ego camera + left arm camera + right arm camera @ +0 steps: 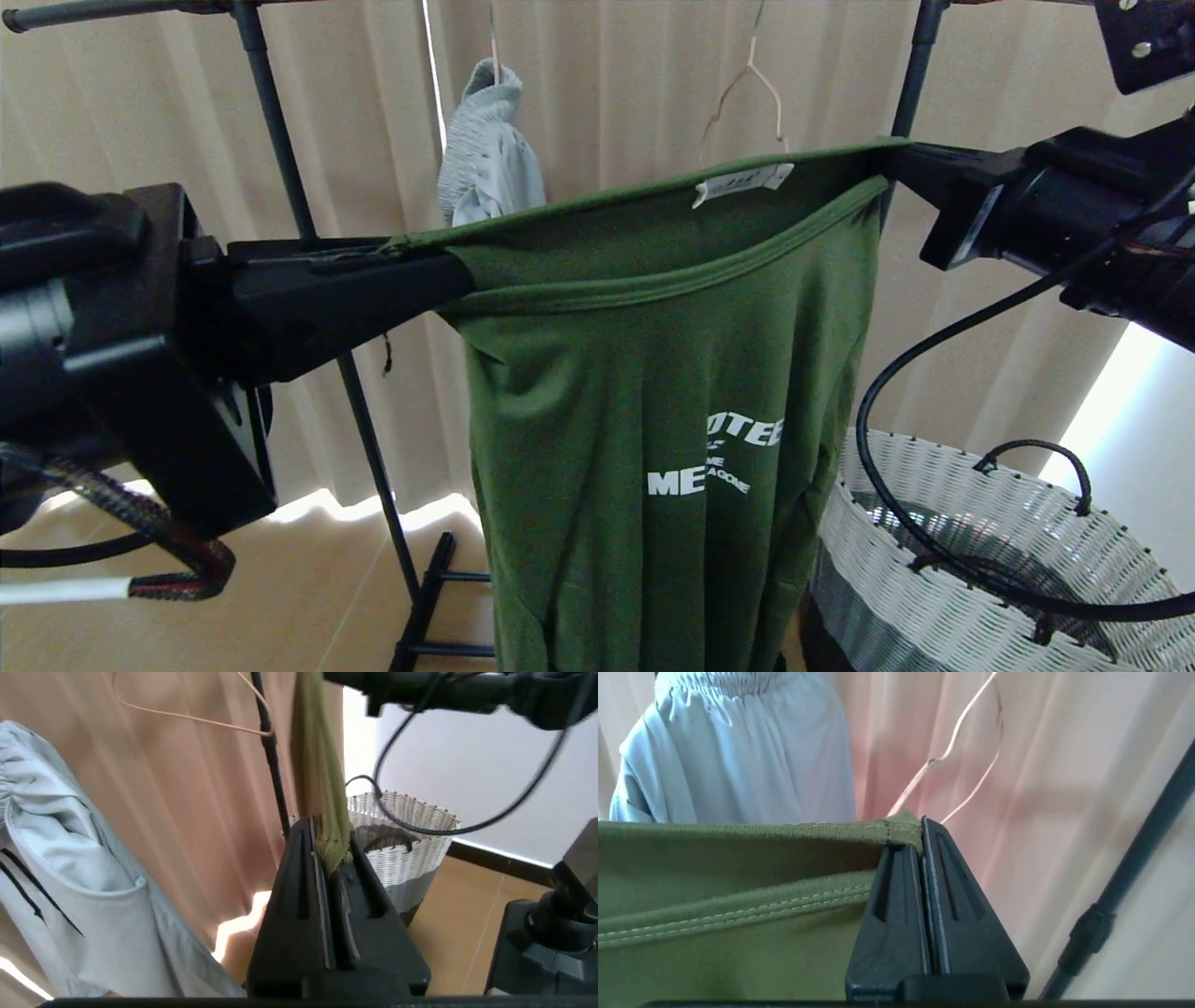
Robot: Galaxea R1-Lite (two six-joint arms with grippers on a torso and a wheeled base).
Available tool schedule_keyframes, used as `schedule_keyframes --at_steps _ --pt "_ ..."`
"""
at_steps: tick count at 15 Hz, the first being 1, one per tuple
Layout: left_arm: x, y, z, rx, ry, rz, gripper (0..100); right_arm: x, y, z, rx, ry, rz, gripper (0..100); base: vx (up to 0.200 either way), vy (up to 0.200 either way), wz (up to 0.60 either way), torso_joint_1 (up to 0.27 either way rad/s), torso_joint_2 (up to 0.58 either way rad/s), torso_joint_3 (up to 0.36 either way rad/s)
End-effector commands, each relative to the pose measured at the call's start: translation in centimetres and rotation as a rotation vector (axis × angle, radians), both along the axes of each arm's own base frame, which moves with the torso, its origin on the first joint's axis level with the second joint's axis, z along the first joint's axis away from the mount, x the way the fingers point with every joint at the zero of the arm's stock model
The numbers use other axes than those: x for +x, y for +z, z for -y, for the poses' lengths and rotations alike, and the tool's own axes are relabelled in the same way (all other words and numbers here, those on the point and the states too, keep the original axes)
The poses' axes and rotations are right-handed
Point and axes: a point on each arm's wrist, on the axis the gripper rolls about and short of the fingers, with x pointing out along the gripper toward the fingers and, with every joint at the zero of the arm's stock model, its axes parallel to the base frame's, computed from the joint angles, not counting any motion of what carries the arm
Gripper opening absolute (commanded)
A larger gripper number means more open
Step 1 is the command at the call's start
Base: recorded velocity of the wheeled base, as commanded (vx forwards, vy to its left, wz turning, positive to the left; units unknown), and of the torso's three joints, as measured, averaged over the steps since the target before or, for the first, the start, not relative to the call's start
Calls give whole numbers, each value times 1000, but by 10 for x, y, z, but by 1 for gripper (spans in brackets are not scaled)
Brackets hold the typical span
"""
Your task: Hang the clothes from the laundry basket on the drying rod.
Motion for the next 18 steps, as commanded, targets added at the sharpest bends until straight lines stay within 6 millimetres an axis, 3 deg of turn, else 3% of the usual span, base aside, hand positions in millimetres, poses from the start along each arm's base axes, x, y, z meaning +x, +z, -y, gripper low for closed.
schedule_keyframes --at_steps 1,6,10,18 --pt "15 1 6 9 37 -12 0 -21 13 10 12 -1 26 0 0 0 0 0 0 0" --pt "64 5 20 22 211 -29 0 -64 25 31 -3 2 -6 0 0 0 0 0 0 0" --pt "98 0 42 18 398 -24 0 -83 13 40 -20 8 -35 0 0 0 0 0 0 0" --pt "99 -4 43 4 407 -14 0 -80 6 38 -31 11 -59 0 0 0 0 0 0 0"
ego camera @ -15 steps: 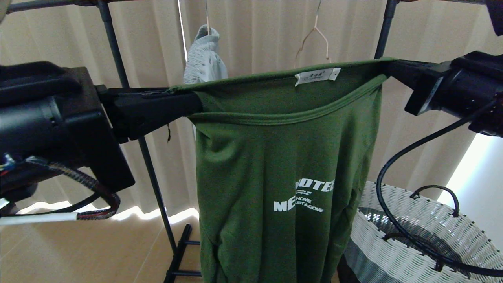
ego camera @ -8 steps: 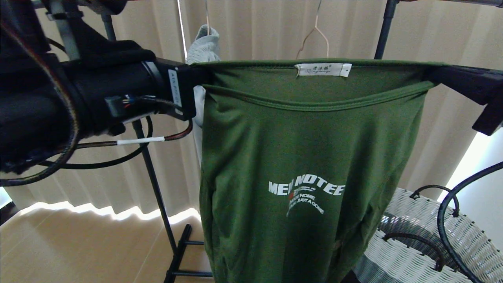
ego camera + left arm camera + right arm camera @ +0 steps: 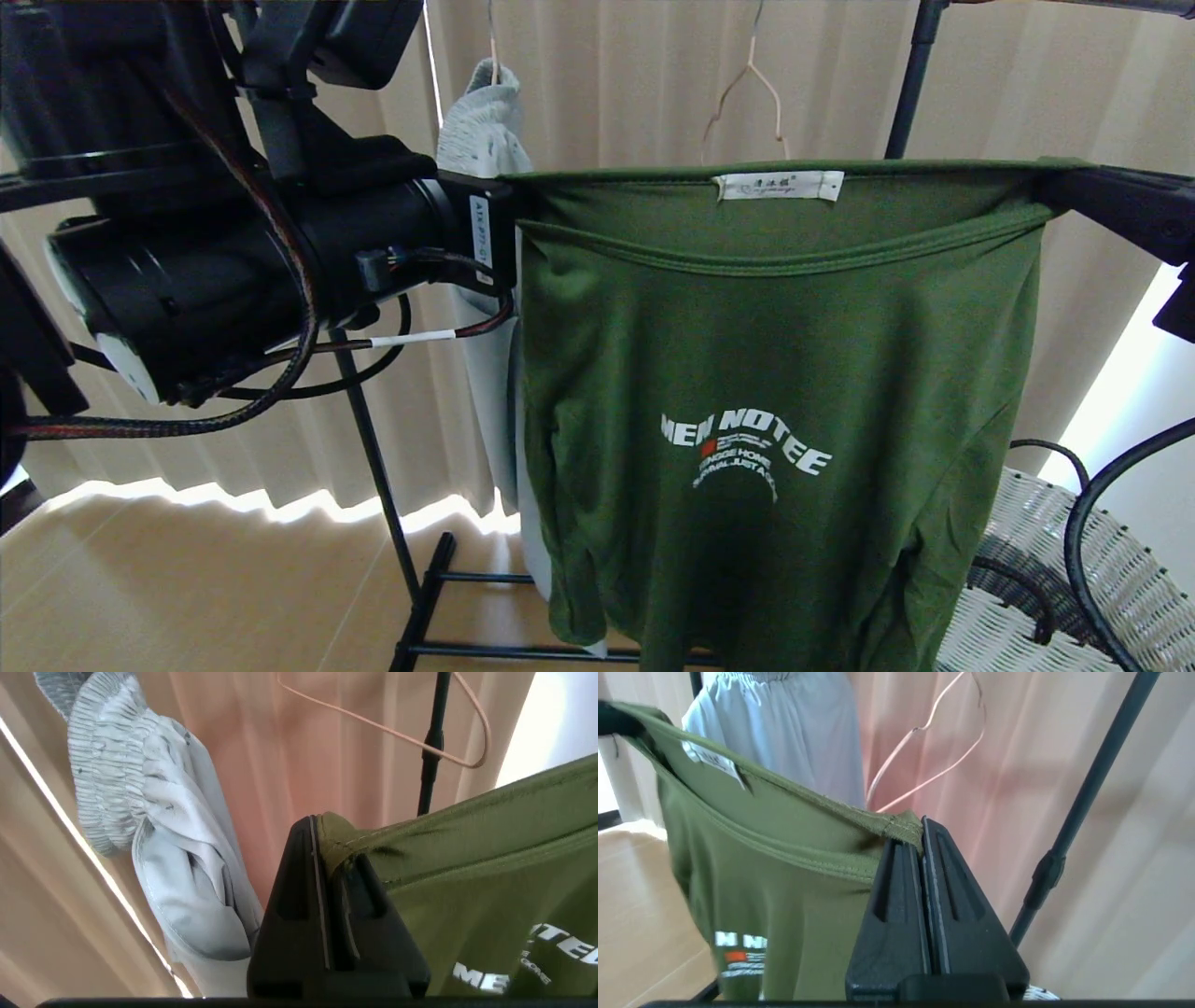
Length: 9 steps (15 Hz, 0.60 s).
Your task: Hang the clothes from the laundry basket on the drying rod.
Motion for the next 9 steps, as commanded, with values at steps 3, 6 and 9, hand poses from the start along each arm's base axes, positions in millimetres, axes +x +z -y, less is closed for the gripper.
schedule_keyframes --at_steps 3,6,9 --pt "-1 -4 0 8 -1 -11 0 -1 -4 0 -5 0 -10 0 0 0 0 0 0 0" --pt "-2 -7 -1 12 -1 -19 0 -1 -4 1 -6 0 -7 0 0 0 0 0 0 0" --pt "-3 -5 -2 10 -3 -14 0 -1 -4 1 -7 0 -9 0 0 0 0 0 0 0"
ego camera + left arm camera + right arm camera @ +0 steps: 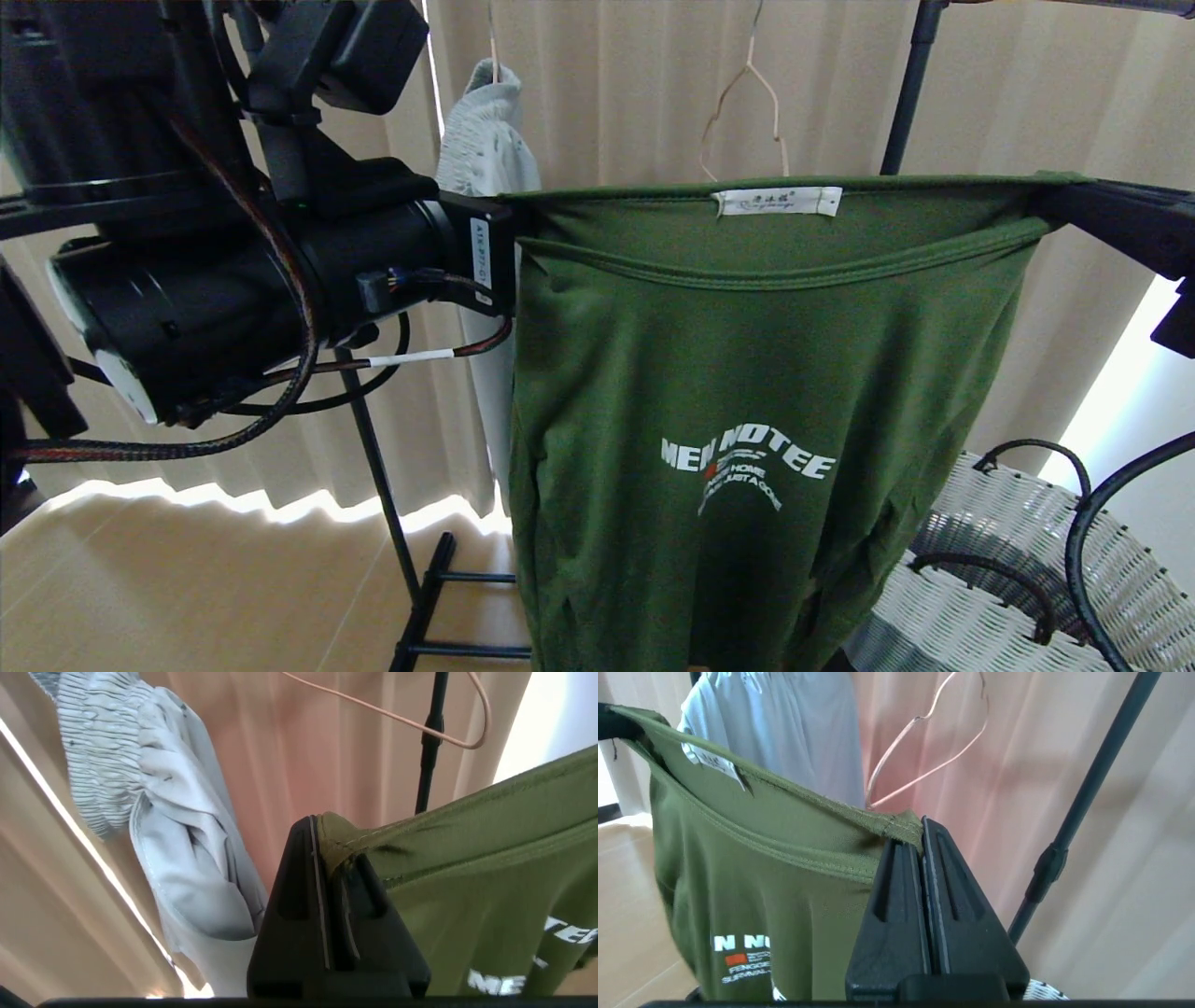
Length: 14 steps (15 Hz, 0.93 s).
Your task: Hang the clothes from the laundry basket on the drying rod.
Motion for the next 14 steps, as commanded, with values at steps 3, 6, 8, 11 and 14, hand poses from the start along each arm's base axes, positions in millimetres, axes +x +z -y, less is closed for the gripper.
schedule_keyframes --at_steps 3,6,8,11,14 --pt "-1 0 -1 -1 0 1 0 0 0 0 0 3 0 0 0 0 0 0 0 0" --pt "-2 1 -2 -1 0 4 0 -1 0 0 0 3 2 0 0 0 0 0 0 0" --pt "-2 0 -2 3 3 4 0 0 -1 0 -2 3 -2 0 0 0 0 0 0 0" --pt "-5 1 -5 2 7 8 0 -3 -6 1 -6 6 -12 0 0 0 0 0 0 0" --pt "-4 0 -6 5 12 4 0 -3 -8 1 -7 5 -17 100 0 0 0 0 0 0"
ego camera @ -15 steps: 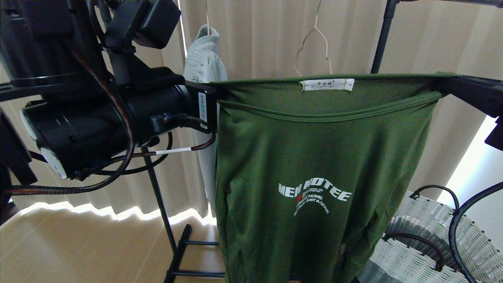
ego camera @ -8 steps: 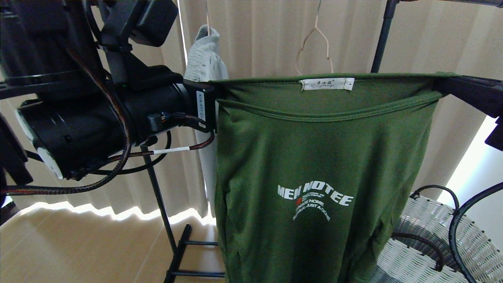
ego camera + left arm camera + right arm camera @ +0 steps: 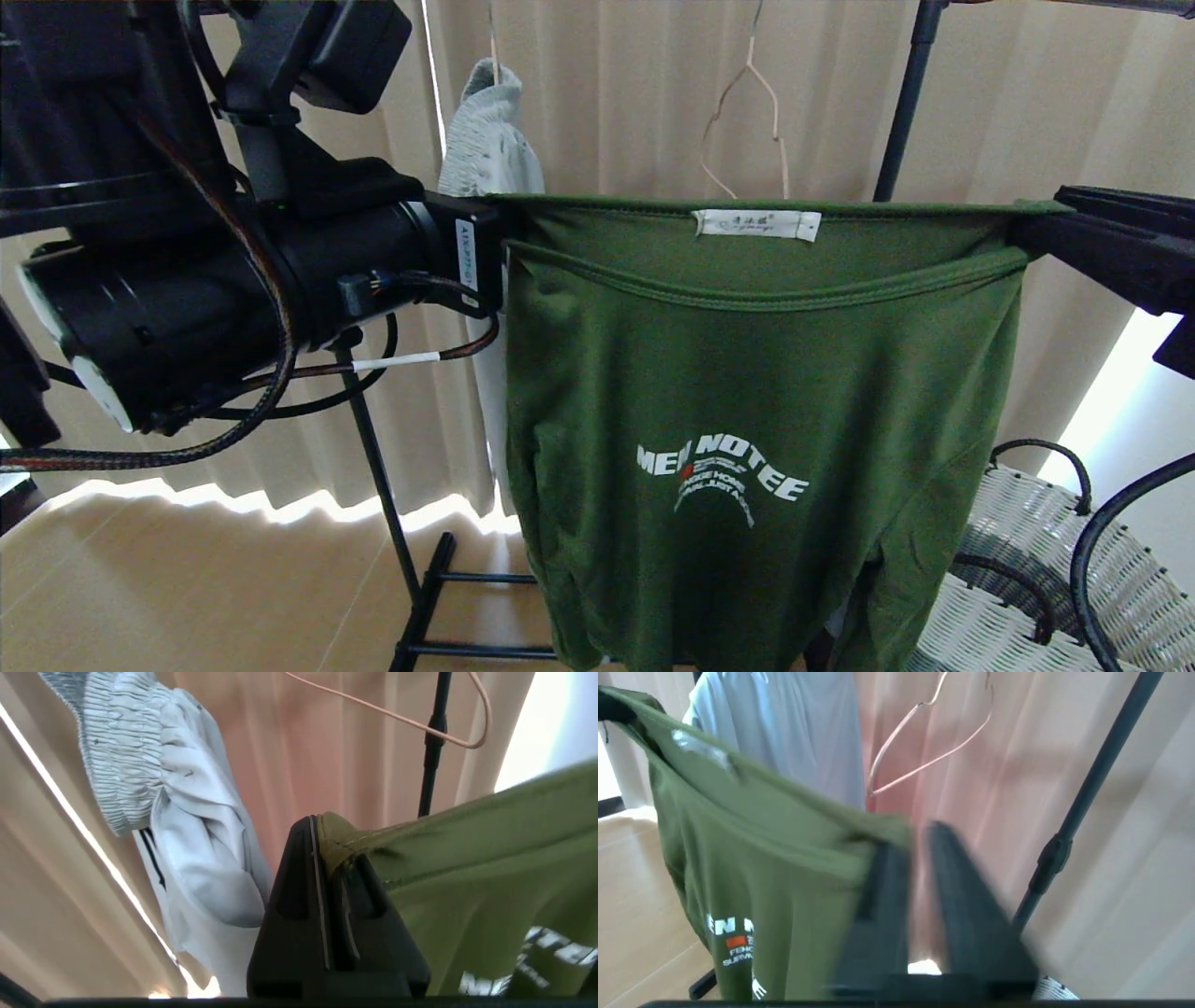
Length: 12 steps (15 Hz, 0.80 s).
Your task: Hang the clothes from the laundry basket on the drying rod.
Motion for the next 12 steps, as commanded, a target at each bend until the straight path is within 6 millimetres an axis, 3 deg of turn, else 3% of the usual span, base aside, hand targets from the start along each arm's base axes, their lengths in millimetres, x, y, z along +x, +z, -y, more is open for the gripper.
schedule_keyframes --at_steps 1,8,12 --pt "0 -1 0 2 4 -3 0 0 -3 0 -2 2 -4 100 0 0 0 0 0 0" --pt "20 -14 -17 34 257 -36 0 -10 -12 2 -1 119 6 100 0 0 0 0 0 0" --pt "25 -18 -22 38 306 -48 0 -11 -17 3 -6 120 -5 100 0 0 0 0 0 0"
